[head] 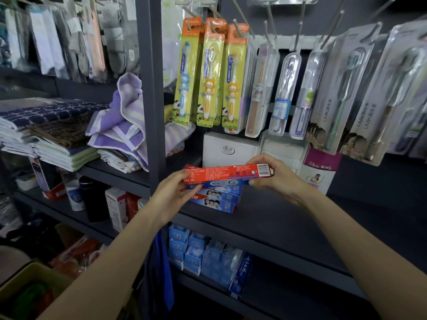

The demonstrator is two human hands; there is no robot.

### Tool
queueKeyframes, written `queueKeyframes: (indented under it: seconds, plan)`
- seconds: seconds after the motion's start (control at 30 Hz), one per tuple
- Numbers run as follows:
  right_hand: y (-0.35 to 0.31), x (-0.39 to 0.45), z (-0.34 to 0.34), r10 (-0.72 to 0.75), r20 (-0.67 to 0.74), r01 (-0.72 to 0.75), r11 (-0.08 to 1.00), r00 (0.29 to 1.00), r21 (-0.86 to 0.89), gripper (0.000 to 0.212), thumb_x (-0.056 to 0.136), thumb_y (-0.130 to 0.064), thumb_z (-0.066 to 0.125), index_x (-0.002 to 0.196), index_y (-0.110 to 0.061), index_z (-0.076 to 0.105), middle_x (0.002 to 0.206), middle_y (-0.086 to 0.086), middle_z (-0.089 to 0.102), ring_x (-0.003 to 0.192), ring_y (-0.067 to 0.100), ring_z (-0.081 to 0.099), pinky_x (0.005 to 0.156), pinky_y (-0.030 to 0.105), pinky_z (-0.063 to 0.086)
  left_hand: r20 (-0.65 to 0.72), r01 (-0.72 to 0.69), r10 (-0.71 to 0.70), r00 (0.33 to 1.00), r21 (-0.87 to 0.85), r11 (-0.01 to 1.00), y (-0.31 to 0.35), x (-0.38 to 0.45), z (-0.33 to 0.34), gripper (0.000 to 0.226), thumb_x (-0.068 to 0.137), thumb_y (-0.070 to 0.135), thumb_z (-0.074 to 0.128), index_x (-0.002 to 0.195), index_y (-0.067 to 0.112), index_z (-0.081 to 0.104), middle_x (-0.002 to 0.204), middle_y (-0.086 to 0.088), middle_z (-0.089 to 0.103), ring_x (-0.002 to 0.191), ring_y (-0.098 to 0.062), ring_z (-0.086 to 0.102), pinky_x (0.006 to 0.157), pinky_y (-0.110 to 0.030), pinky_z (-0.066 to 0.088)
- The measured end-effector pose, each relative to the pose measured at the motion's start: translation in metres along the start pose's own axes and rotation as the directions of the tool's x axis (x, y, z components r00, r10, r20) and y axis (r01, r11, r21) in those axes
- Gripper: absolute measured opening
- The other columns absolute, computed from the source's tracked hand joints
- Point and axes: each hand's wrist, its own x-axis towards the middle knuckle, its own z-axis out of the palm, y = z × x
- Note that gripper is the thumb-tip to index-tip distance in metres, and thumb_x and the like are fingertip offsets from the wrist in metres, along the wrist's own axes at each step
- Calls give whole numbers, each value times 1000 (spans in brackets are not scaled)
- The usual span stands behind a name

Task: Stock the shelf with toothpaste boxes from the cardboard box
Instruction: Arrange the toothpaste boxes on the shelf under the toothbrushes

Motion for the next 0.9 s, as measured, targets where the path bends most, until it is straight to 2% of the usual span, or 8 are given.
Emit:
queueKeyframes:
  seconds: [0.1,0.17,0.3,0.43,0.6,0.67,0.8,0.9]
  plan:
    - [-2,-5,-2,111,63,-117,989,992,87,20,83,-3,65,95,-17,56,106,2,57,87,12,63,67,23,56,11,-67,66,998,105,992,0,0,-3,21,90,-1,44,88,15,57,93,-6,63,88,-20,62,69,-25,58]
    - [-2,-8,-3,227,89,-238,961,970,144,14,87,-16,62,100,-16,58,112,7,58,90,15,63,68,24,55,66,-130,122,990,135,982,1,-1,-5,36,82,-13,36,82,17,55,100,-2,63,94,-18,58,64,-24,55]
    - [3,-12,3,305,180,-303,952,935,-41,21,85,-15,64,105,-9,65,92,1,70,79,7,65,69,17,55,136,-181,163,977,130,975,2,-3,-11,45,79,-21,33,88,15,58,110,4,63,102,-14,57,62,-20,55]
    - [4,-6,9,183,-33,-184,982,983,-30,23,81,-8,69,104,-4,65,89,4,70,72,4,64,61,8,50,116,-200,178,977,224,954,-2,0,-17,44,88,-14,40,106,22,58,110,6,62,103,-11,58,75,-21,52]
    - [8,6,20,-165,-259,49,914,952,-402,25,81,-6,69,105,-1,63,101,6,64,93,11,57,72,6,44,-103,-216,289,952,446,869,-13,8,-28,40,94,-5,41,131,10,44,129,-6,50,111,-15,50,89,-27,43]
    - [10,11,30,-237,-258,88,873,937,-481,26,83,-8,68,107,-3,61,101,5,63,92,13,56,68,5,41,-106,-200,300,948,534,822,-19,7,-32,38,95,-6,38,132,4,44,131,-9,51,113,-15,49,95,-26,40]
    - [25,24,58,-200,-173,61,806,964,-588,29,86,-14,65,112,-6,58,114,9,61,107,22,54,83,22,39,-69,-175,275,959,618,767,-28,6,-35,43,92,-13,32,132,0,44,124,-5,51,123,-17,45,97,-22,36]
    - [36,31,74,-181,-181,33,789,967,-613,29,88,-16,63,114,-8,56,115,9,59,112,24,48,91,28,37,-45,-153,243,969,662,734,-30,7,-36,46,92,-12,33,134,3,42,135,-10,49,124,-15,44,101,-24,35]
